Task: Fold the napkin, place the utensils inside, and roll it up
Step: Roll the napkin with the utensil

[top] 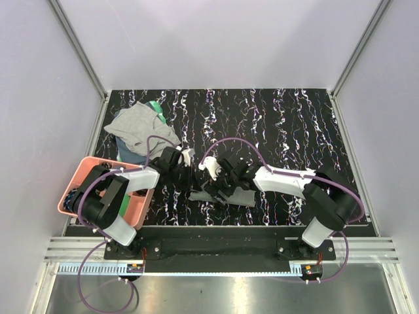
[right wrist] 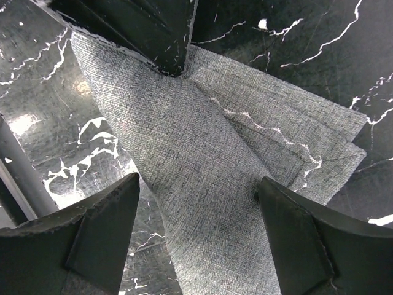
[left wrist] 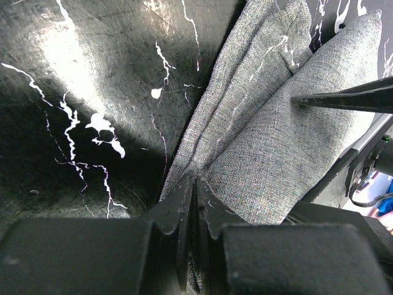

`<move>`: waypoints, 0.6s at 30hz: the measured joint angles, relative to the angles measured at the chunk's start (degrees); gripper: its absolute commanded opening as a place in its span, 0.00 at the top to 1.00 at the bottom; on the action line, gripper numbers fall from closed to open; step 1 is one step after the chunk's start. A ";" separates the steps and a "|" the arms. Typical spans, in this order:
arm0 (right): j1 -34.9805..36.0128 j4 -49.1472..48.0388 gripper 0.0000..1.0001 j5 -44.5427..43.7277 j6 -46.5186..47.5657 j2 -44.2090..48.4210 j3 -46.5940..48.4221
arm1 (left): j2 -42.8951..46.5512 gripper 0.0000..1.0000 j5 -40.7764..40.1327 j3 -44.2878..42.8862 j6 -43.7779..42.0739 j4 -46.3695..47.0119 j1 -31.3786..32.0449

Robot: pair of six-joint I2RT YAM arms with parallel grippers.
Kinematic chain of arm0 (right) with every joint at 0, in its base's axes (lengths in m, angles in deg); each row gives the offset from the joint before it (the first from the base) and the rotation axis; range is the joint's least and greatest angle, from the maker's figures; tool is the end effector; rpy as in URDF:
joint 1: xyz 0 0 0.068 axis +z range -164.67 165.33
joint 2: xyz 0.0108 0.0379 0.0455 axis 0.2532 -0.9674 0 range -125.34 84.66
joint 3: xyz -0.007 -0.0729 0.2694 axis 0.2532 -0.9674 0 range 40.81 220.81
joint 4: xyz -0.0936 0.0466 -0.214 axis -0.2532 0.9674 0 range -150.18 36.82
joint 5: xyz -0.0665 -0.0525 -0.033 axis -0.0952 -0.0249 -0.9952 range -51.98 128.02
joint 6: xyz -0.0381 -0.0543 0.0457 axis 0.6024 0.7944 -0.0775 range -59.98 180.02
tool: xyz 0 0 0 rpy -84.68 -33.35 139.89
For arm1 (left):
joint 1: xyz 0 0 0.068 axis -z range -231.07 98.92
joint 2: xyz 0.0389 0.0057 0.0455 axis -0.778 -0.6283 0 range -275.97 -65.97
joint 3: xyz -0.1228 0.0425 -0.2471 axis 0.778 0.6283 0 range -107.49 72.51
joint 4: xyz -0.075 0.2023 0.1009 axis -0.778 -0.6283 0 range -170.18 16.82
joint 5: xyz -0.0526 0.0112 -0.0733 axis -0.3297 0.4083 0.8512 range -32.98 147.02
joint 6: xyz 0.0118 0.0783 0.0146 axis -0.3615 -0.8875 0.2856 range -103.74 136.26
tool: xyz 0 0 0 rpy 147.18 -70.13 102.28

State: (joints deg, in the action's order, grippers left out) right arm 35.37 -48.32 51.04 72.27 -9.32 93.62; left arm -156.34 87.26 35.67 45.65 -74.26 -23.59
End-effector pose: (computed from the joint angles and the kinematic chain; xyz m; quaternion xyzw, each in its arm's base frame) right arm 0.1994 0.2624 0.1705 -0.5181 0.7879 0.2037 0.2632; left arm 0.2308 -0.1597 0.1334 0.0640 0.9209 -0.3582 0.1396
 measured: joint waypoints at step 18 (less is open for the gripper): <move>0.46 9.33 0.63 0.15 -3.50 -8.96 10.84 | 5.25 0.39 -4.52 -2.10 0.98 -5.73 0.09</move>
State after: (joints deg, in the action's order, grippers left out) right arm 35.83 -38.99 51.19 68.77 -18.28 104.46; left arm -151.09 82.74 33.57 46.63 -79.98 -23.50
